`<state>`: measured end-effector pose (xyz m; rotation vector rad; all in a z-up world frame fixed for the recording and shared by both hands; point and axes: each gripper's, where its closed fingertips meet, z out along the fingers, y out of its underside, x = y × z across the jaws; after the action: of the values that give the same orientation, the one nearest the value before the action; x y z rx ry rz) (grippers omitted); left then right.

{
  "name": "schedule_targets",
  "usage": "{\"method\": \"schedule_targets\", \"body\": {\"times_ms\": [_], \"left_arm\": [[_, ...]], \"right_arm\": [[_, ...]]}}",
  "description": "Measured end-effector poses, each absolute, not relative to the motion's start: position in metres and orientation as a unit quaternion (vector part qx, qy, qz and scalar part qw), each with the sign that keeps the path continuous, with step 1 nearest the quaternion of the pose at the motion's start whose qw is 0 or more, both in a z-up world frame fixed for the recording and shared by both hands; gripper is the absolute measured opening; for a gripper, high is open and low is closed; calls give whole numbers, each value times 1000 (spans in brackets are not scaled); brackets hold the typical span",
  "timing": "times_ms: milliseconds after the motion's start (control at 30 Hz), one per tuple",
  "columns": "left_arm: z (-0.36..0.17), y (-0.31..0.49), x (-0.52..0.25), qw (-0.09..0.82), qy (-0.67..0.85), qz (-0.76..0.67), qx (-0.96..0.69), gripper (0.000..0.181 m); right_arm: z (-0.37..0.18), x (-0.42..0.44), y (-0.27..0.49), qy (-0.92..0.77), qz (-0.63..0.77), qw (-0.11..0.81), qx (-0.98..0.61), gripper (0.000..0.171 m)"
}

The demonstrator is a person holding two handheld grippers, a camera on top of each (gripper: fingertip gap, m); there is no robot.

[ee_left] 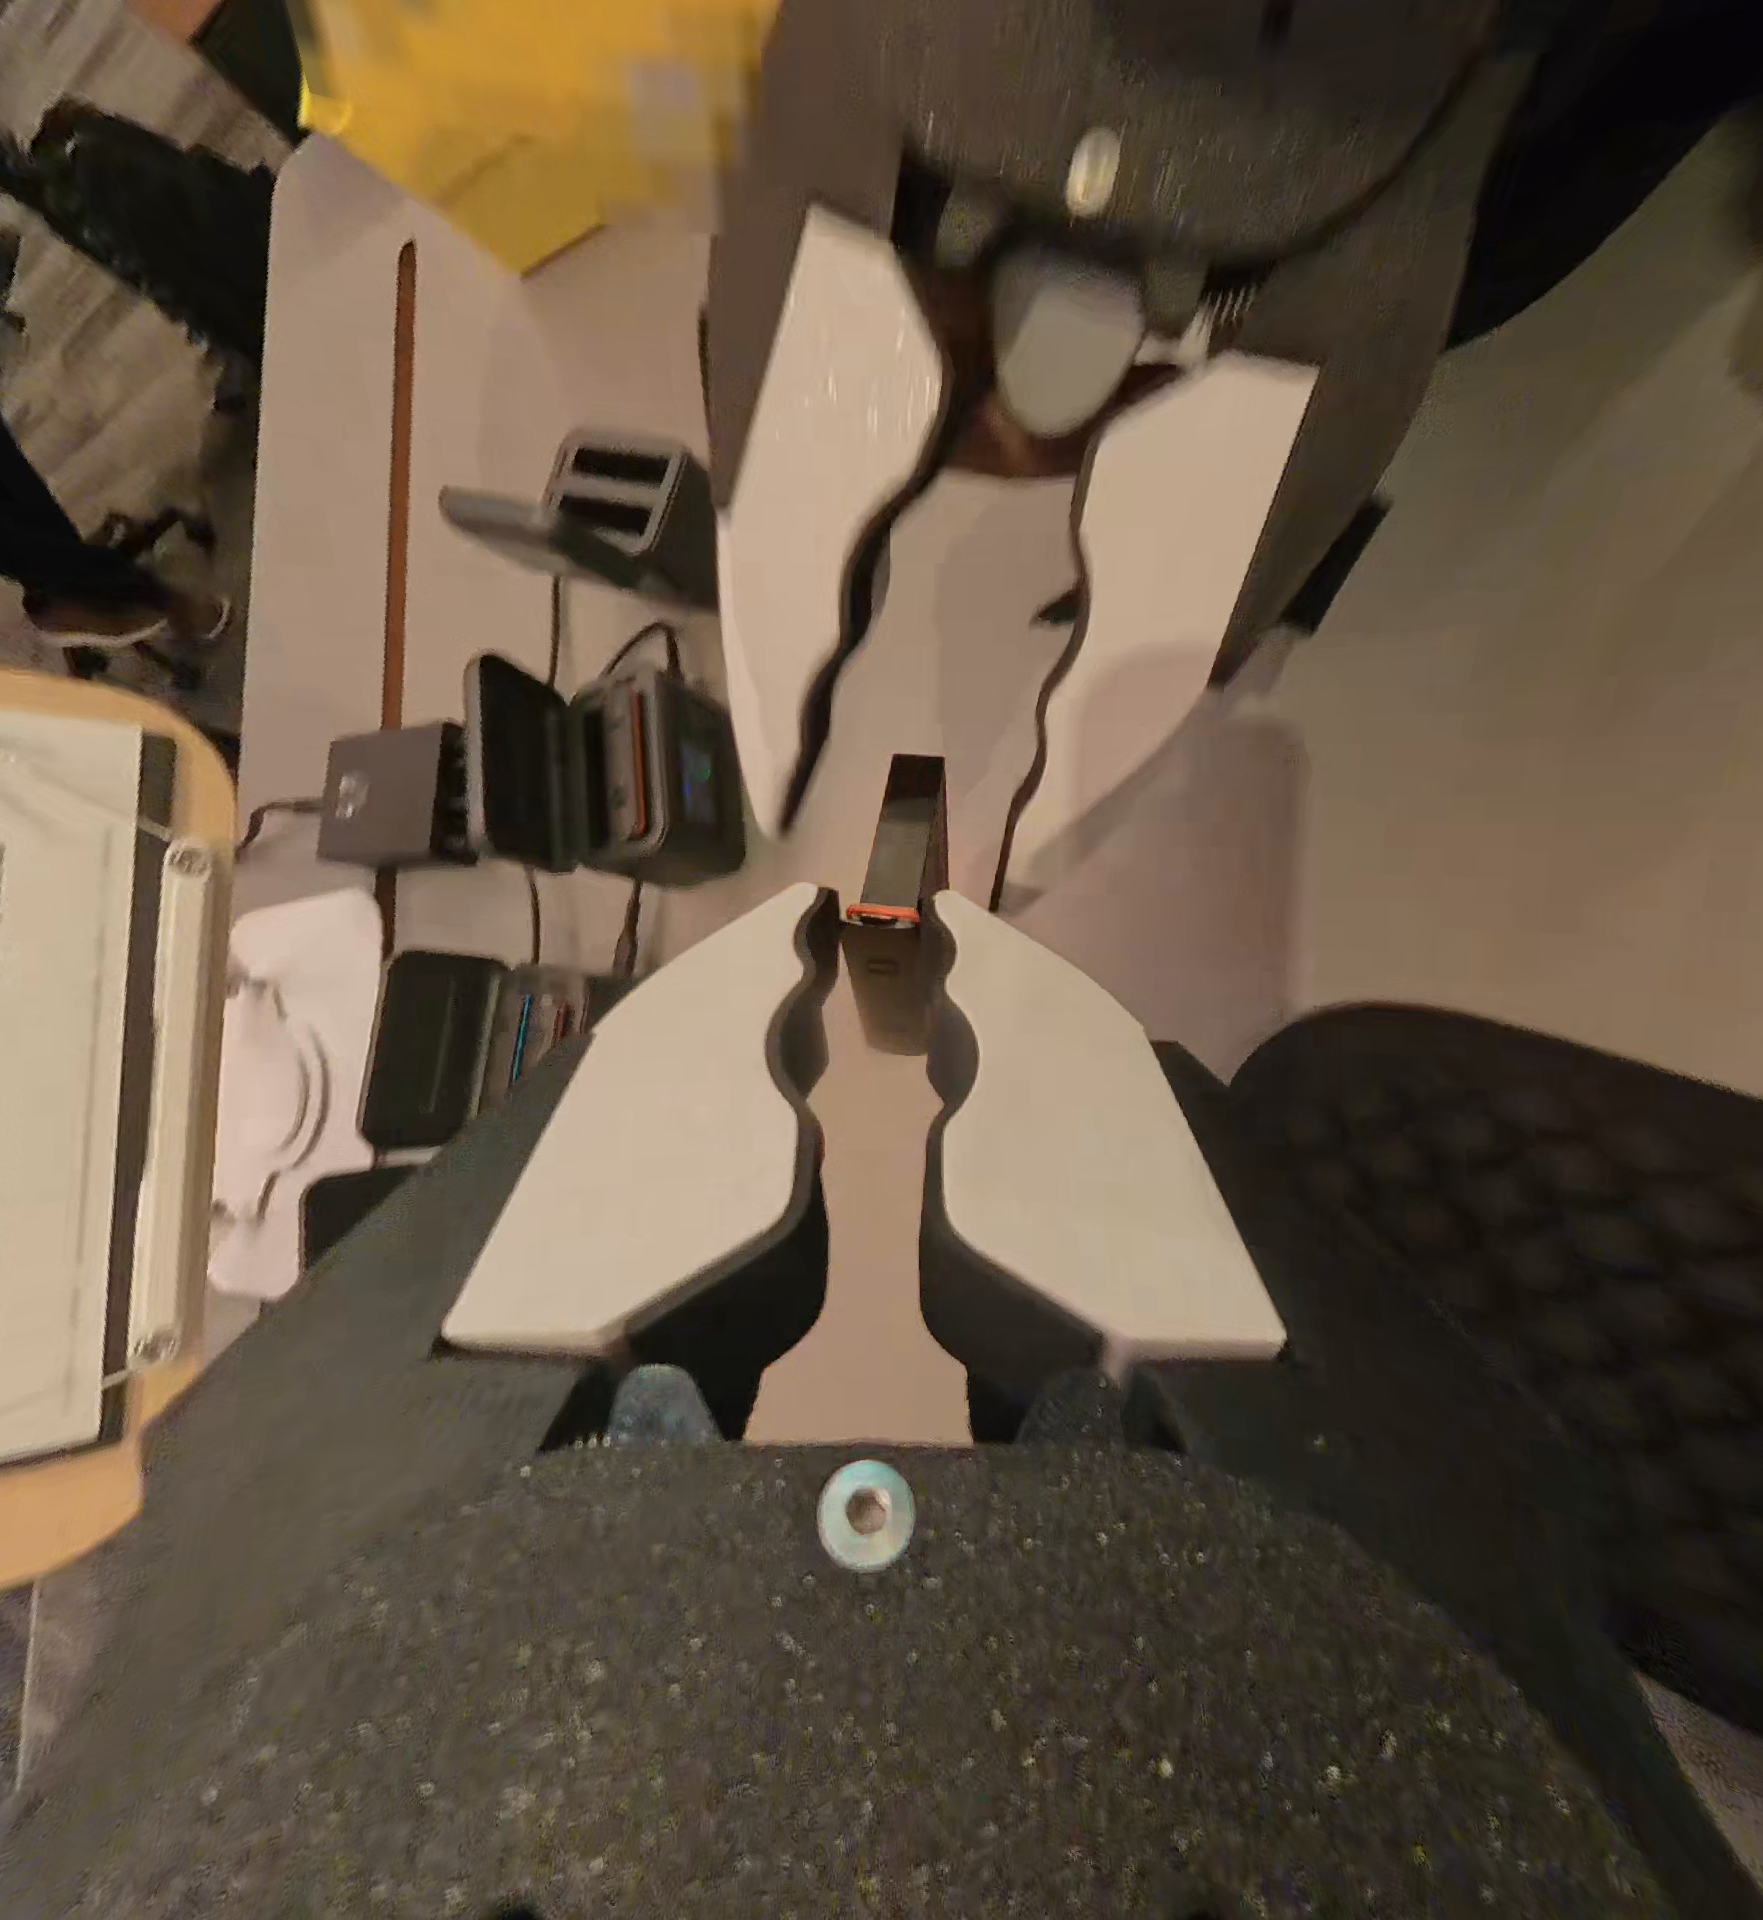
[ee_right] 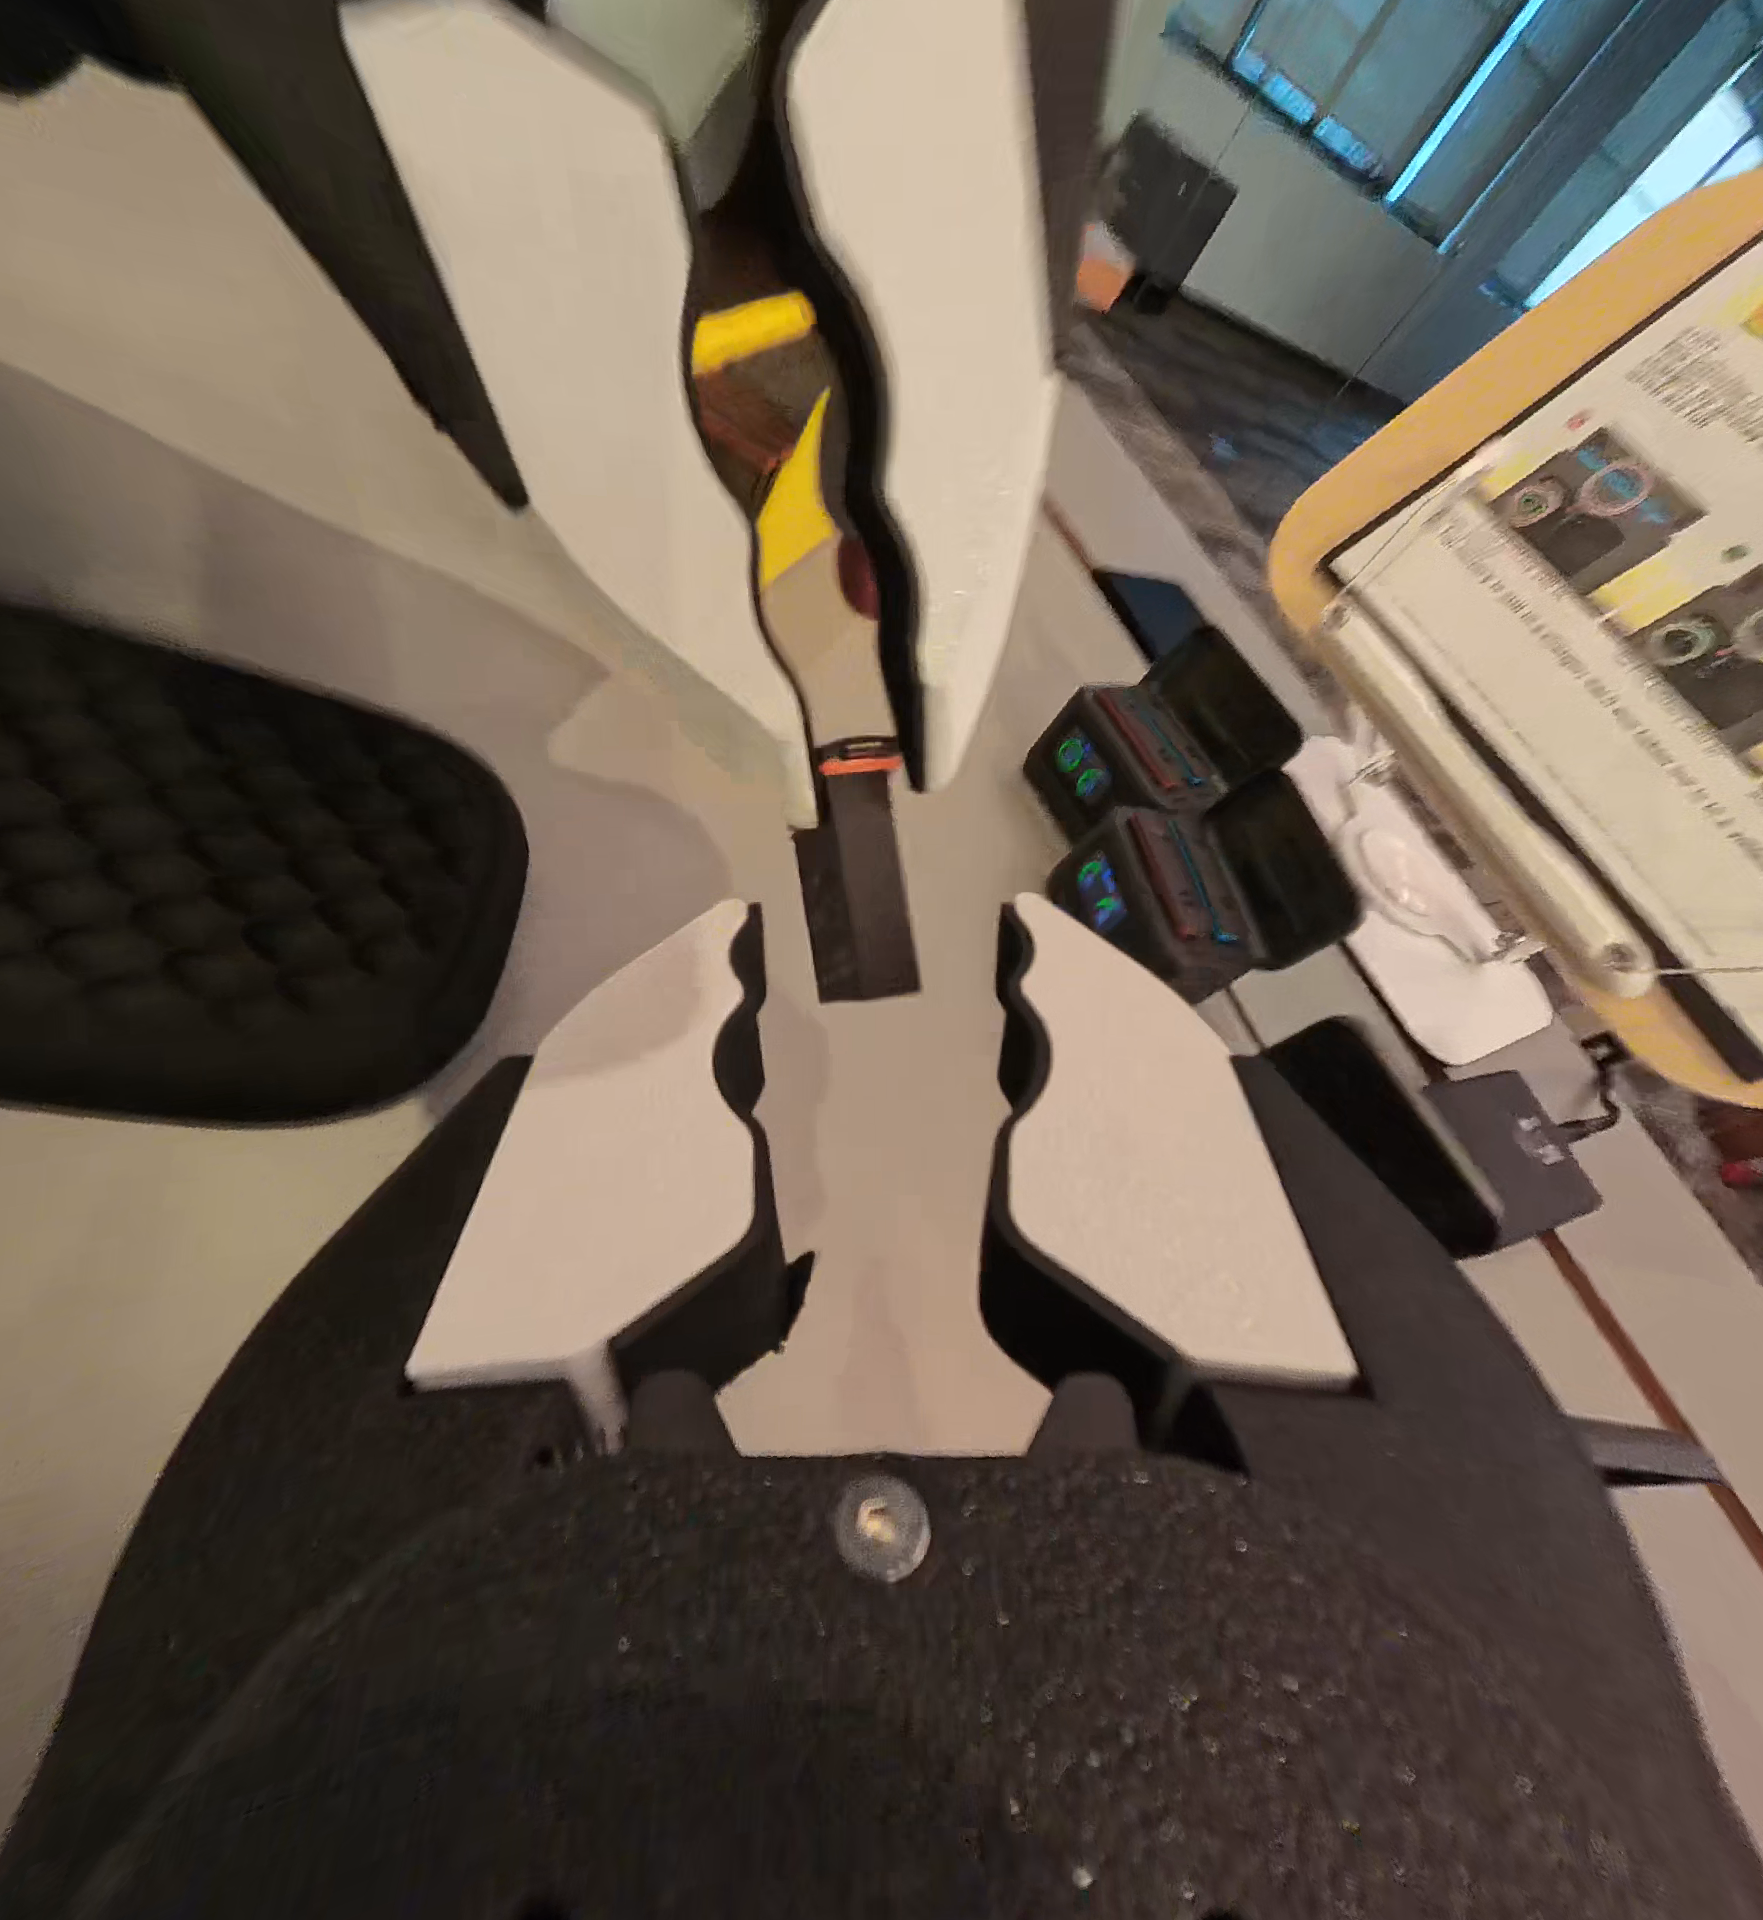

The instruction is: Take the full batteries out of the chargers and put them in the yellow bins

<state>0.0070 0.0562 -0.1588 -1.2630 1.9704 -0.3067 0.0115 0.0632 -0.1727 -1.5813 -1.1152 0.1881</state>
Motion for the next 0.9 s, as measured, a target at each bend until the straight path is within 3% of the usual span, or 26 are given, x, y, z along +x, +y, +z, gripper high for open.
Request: {"method": "schedule_targets", "body": {"times_ms": [67,100,233,467,667,767,900], "left_arm": [[-161,50,17,377,776,-135,-487,15],[-162,48,20,376,780,-137,-481,16],[-153,40,27,391,749,-221,-487,15],[-138,40,25,352,651,-408,-535,37],[-126,31,38,343,641,-451,-518,37],[-139,28,43,330,669,-416,-520,16],[-149,25,39,310,690,-394,-523,16]], "right_arm": [[-186,15,62,-489,65,551,-673,12],[-187,17,62,-491,61,562,-663,11],[-176,21,48,-462,189,575,-648,10],[-128,43,35,-308,481,571,-590,10],[-134,38,32,-315,491,557,-591,10],[-143,33,29,-341,468,550,-602,10],[-153,30,26,-373,430,549,-613,10]]}}
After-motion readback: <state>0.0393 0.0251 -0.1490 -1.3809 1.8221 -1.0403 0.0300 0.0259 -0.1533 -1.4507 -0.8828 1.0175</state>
